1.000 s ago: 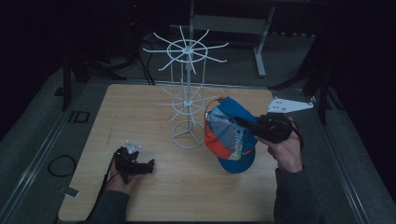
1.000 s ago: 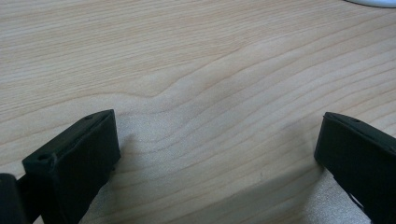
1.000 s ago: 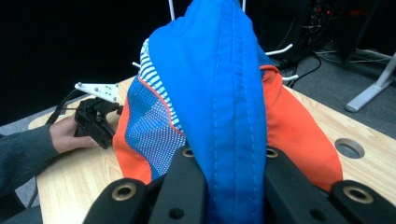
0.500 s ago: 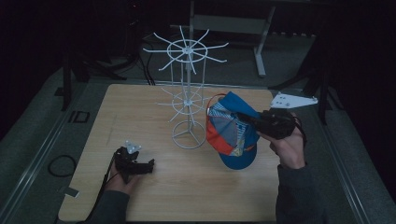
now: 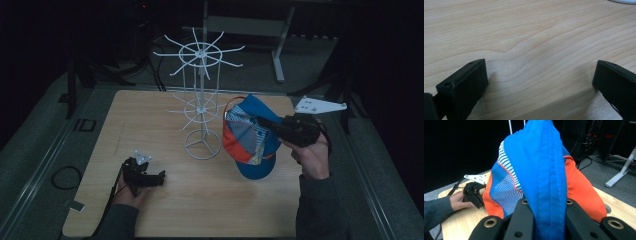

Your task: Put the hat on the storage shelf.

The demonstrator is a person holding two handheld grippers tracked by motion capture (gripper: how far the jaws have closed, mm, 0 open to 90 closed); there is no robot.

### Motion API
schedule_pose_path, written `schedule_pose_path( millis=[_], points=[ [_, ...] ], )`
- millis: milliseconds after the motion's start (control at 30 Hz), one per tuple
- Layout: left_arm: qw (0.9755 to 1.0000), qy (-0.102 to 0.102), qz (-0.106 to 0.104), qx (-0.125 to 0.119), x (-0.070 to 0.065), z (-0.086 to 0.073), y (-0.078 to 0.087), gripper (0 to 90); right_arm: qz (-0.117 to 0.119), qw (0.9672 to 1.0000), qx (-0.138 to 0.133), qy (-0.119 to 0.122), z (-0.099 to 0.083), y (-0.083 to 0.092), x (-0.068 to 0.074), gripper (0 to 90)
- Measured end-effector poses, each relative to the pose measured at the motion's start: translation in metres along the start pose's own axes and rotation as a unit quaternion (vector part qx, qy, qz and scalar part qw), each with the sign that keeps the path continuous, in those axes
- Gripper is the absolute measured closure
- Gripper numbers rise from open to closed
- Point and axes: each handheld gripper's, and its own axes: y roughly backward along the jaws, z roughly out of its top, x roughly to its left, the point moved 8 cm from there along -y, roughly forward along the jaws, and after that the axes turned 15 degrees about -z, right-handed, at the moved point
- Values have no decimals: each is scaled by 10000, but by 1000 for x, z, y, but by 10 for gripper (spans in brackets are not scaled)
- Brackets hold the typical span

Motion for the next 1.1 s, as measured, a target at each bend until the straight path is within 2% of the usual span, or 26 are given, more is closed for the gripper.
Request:
schedule_pose_path(
  millis=[267, 1100],
  points=[
    [10000, 1, 0, -1, 0, 0, 0, 0, -14, 9999, -99, 41, 9, 3, -1, 875],
    [10000, 0, 0, 0, 0, 0, 0, 1, 83, 9993, -370, -9, 17, 12, -4, 876]
  ],
)
